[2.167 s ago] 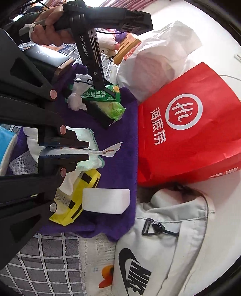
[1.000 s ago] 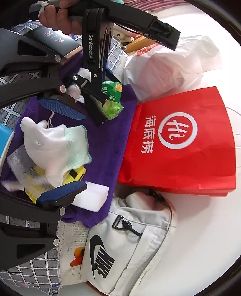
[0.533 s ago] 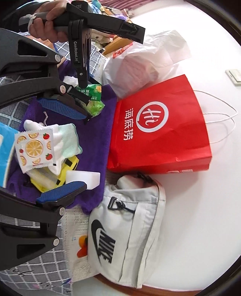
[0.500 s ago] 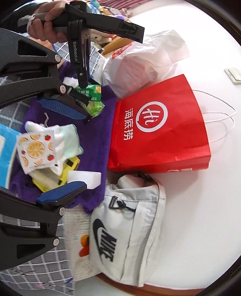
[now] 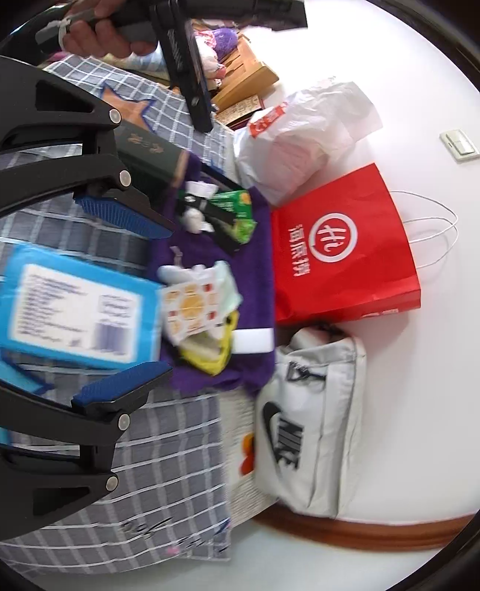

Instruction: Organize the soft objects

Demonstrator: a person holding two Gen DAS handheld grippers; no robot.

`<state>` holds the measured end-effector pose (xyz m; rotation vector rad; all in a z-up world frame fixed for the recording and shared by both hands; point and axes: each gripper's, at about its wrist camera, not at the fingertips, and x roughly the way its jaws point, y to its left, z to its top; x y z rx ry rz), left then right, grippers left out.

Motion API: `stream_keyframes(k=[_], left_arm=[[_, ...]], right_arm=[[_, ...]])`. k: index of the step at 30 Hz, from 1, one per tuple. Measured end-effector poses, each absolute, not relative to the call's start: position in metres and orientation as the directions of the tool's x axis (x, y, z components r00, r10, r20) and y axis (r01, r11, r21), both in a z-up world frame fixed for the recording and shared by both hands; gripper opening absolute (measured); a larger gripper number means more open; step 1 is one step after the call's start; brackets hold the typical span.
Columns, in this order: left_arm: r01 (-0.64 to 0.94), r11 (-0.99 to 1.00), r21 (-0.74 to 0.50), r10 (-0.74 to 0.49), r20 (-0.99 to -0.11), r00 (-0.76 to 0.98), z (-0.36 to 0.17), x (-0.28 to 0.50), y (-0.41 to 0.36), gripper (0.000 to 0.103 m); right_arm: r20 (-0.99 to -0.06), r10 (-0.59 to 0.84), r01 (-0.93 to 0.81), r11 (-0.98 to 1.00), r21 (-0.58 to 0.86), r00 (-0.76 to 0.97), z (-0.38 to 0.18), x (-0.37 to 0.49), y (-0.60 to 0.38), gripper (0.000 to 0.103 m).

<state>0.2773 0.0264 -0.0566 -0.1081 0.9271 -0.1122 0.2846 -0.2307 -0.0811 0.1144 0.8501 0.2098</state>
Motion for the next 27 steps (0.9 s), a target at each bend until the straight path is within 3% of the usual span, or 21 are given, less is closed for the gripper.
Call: stream_keyframes(k=[3,5,11,17,27], left_arm=[[0.027,0.991,-0.131,-0.119,-0.771,0.626,-0.044,0.245,0.029,0.064],[0.027,0.990,-0.136,-0.122,-0.756,0.644,-0.036,0.224,0.029,0.068],[0.037,0.995,-0.095,-0.094,-0.712,0.696,-0.016,0.162,0.018,0.079],[0.044,0.997,-0.056,-0.071,-0.710,0.701,-0.016,0.110,0.003,0.086],[0.001,0.999,-0.039,-0.028,-0.694,0.720,-0.013,0.045,-0.003,0.087]], right_arm=[[-0.735,0.212,-0.119,0.977,0.178,0.643,-0.078,0.254,-0.235,0.074],[-0.724,0.208,-0.111,0.977,0.180,0.657,-0.073,0.233,-0.238,0.089],[-0.690,0.176,-0.114,0.984,0.135,0.702,-0.054,0.173,-0.236,0.101],[-0.677,0.087,-0.093,0.995,0.026,0.731,-0.045,0.121,-0.225,0.102],[-0.683,0.072,-0.074,0.997,0.027,0.727,-0.039,0.058,-0.226,0.102]])
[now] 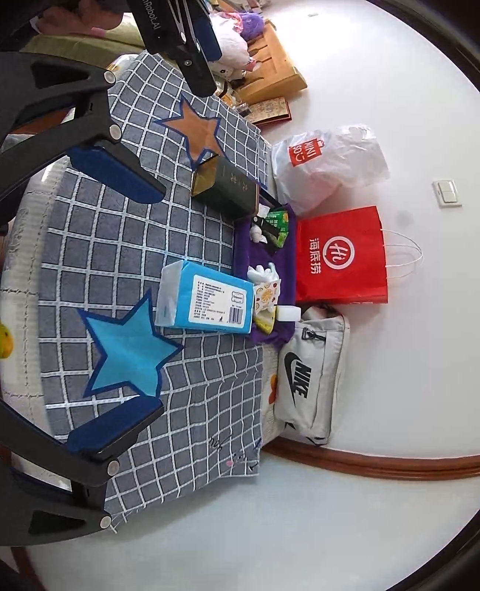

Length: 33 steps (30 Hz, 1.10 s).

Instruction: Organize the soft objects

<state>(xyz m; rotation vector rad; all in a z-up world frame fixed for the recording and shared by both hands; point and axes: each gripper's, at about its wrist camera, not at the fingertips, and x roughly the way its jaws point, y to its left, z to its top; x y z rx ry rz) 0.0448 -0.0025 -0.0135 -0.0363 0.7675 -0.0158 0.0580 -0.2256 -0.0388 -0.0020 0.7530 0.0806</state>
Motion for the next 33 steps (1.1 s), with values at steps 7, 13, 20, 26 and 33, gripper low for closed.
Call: stream_keyframes(k=[7,13,20,26,33], left_arm=[[0.014,0.999,-0.030,-0.031,-0.689,0.724,-0.012,0.029,-0.010,0.087],[0.012,0.999,-0.030,-0.029,-0.688,0.725,-0.011,0.027,-0.012,0.087],[0.010,0.999,-0.037,-0.033,-0.693,0.720,-0.011,0.025,-0.011,0.087],[0.008,0.999,-0.040,-0.034,-0.691,0.722,-0.011,0.025,-0.010,0.087],[0.008,0.999,-0.046,-0.038,-0.690,0.723,-0.009,0.023,-0.011,0.087]], right_arm=[[-0.659,0.106,-0.091,0.994,0.057,0.745,-0.029,0.032,-0.229,0.102],[-0.666,0.105,-0.086,0.994,0.061,0.738,-0.029,0.029,-0.230,0.102],[-0.666,0.111,-0.085,0.994,0.072,0.738,-0.029,0.028,-0.232,0.102],[-0.662,0.114,-0.085,0.994,0.076,0.741,-0.027,0.026,-0.232,0.102],[-0.659,0.114,-0.085,0.993,0.076,0.744,-0.027,0.024,-0.233,0.102]])
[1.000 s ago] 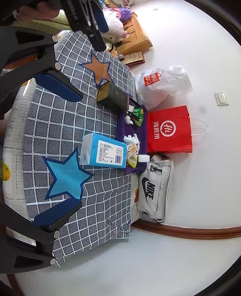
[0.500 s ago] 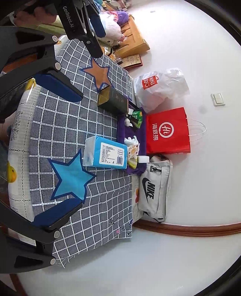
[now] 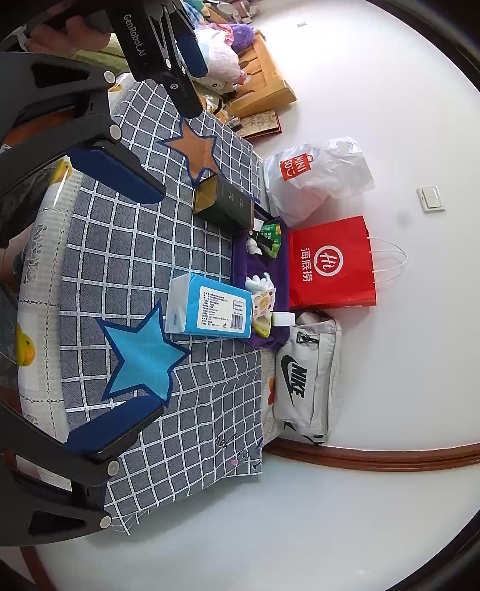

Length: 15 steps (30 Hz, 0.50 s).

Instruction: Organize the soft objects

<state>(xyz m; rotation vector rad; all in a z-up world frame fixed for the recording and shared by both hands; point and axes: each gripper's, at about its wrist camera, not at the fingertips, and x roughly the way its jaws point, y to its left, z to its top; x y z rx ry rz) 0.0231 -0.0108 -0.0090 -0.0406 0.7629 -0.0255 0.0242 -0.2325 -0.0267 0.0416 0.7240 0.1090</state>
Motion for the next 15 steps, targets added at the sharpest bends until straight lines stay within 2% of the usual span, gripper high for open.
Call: stream_keyframes(k=[15], left_arm=[[0.010,0.999,-0.049,-0.041,-0.689,0.724,-0.0071,0.0215,-0.0116,0.087]], right_arm=[[-0.656,0.114,-0.079,0.993,0.082,0.747,-0.0236,0.0199,-0.2354,0.102]])
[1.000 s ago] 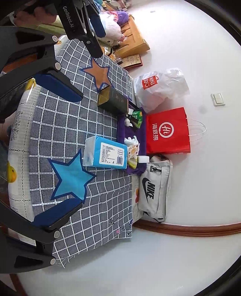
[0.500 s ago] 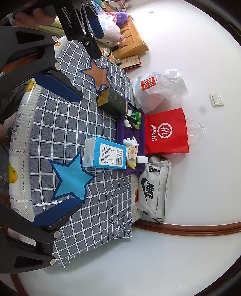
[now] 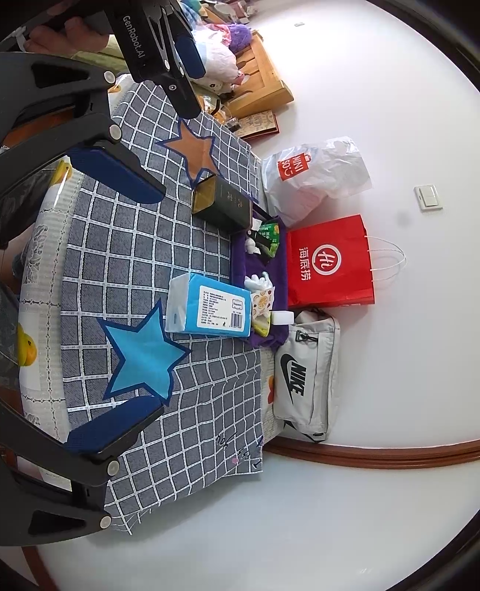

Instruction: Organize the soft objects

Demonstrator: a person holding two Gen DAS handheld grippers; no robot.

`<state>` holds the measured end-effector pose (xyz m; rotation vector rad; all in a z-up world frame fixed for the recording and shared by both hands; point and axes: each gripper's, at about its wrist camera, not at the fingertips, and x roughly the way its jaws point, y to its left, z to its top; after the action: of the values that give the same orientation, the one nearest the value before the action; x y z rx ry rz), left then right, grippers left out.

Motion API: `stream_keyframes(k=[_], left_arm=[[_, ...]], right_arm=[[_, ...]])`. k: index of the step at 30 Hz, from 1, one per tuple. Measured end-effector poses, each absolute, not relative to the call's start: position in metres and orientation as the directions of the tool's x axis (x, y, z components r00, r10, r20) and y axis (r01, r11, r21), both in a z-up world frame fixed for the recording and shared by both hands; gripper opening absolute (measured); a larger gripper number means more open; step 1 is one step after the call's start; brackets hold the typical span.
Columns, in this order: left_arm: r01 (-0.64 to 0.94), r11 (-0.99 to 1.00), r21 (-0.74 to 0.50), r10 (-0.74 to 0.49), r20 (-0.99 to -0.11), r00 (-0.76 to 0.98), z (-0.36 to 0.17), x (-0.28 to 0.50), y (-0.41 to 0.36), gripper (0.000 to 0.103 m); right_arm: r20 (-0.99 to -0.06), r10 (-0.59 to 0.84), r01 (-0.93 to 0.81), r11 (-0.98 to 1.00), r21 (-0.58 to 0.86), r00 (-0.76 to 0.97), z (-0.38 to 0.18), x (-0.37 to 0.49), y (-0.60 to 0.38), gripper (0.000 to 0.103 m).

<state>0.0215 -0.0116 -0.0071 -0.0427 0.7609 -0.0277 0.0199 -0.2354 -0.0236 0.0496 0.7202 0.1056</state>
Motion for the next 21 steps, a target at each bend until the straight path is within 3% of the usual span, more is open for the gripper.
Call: stream_keyframes(k=[21], left_arm=[[0.009,0.999,-0.048,-0.040,-0.686,0.726,-0.0054,0.0203,-0.0104,0.087]], right_arm=[[-0.645,0.120,-0.095,0.993,0.074,0.755,-0.0197,0.0160,-0.2324,0.102]])
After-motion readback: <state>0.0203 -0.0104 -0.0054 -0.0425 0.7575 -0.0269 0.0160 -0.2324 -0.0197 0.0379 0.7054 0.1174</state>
